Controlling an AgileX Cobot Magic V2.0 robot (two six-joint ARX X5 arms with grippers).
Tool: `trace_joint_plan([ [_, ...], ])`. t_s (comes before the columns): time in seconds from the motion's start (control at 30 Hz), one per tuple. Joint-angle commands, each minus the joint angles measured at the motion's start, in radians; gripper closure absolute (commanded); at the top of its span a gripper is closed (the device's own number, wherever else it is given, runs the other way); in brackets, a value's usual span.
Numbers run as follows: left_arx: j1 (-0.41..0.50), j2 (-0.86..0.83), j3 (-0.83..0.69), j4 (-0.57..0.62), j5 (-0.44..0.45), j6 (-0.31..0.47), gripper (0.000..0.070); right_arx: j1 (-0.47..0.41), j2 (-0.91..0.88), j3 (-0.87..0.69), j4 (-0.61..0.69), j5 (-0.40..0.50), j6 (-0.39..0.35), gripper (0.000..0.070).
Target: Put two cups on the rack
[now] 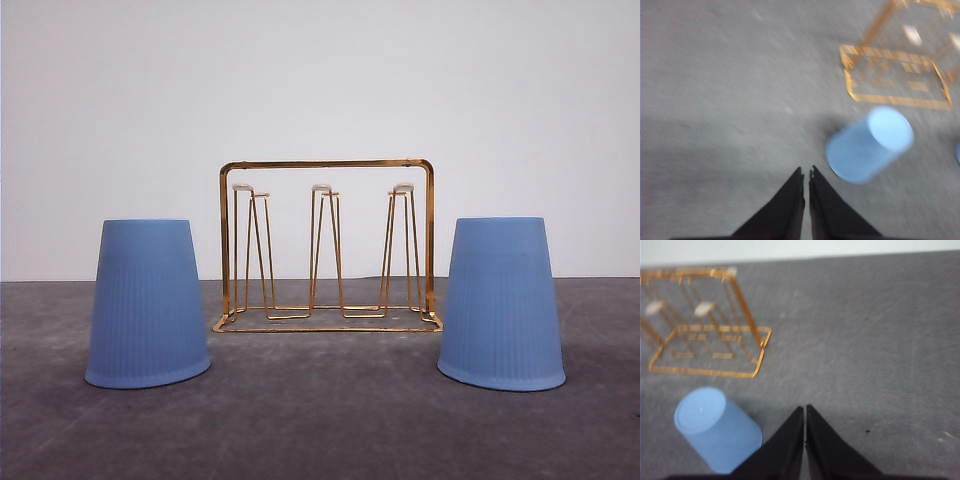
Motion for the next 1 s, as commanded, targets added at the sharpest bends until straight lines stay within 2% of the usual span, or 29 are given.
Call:
trace_joint_plan([
  [0.0,-0.012,0.027,0.02,0.007,0.034,0.083,0.0698,0.03,0.013,0.013,0.02,-0.002,-0.088,0.0695],
  [0.1,-0.078,0.053,0.02,0.039,0.033,0.122,0.0698,0.103,0.028,0.013,0.036,0.001,-0.144,0.0695],
  [0.17,-0.139,0.058,0.02,0.066,0.031,0.199,0.0698,0.15,0.031,0.013,0.04,0.002,-0.173,0.0694],
  [0.3,-0.253,0.061,0.02,0.084,0.031,0.399,0.0698,0.22,0.039,0.013,0.04,0.001,-0.209,0.0694],
  [0.4,-0.3,0.06,0.02,0.088,0.032,0.467,0.0698,0.243,0.04,0.013,0.04,0.001,-0.221,0.0686],
  [0.43,-0.307,0.06,0.02,0.087,0.034,0.47,0.0696,0.246,0.04,0.013,0.04,0.001,-0.222,0.0668],
  [0.47,-0.31,0.06,0.02,0.087,0.036,0.469,0.0652,0.246,0.04,0.013,0.04,0.001,-0.221,0.0582],
  [0.5,-0.312,0.06,0.02,0.087,0.039,0.464,0.0564,0.246,0.04,0.013,0.04,0.001,-0.221,0.0483],
  [0.53,-0.313,0.06,0.02,0.087,0.045,0.455,0.0429,0.246,0.04,0.013,0.04,0.001,-0.221,0.037],
  [0.57,-0.313,0.06,0.02,0.088,0.048,0.438,0.0296,0.246,0.04,0.013,0.04,0.001,-0.221,0.0298],
  [0.6,-0.313,0.06,0.02,0.089,0.05,0.417,0.0203,0.246,0.04,0.013,0.04,0.001,-0.221,0.0255],
  [0.63,-0.313,0.06,0.02,0.091,0.052,0.394,0.0151,0.246,0.04,0.013,0.04,0.001,-0.221,0.0241],
  [0.77,-0.314,0.065,0.02,0.121,0.064,0.315,0.0148,0.246,0.04,0.013,0.04,0.001,-0.22,0.024],
  [0.97,-0.319,0.142,0.02,0.233,0.06,0.194,0.0137,0.246,0.04,0.013,0.041,-0.001,-0.212,0.0241],
])
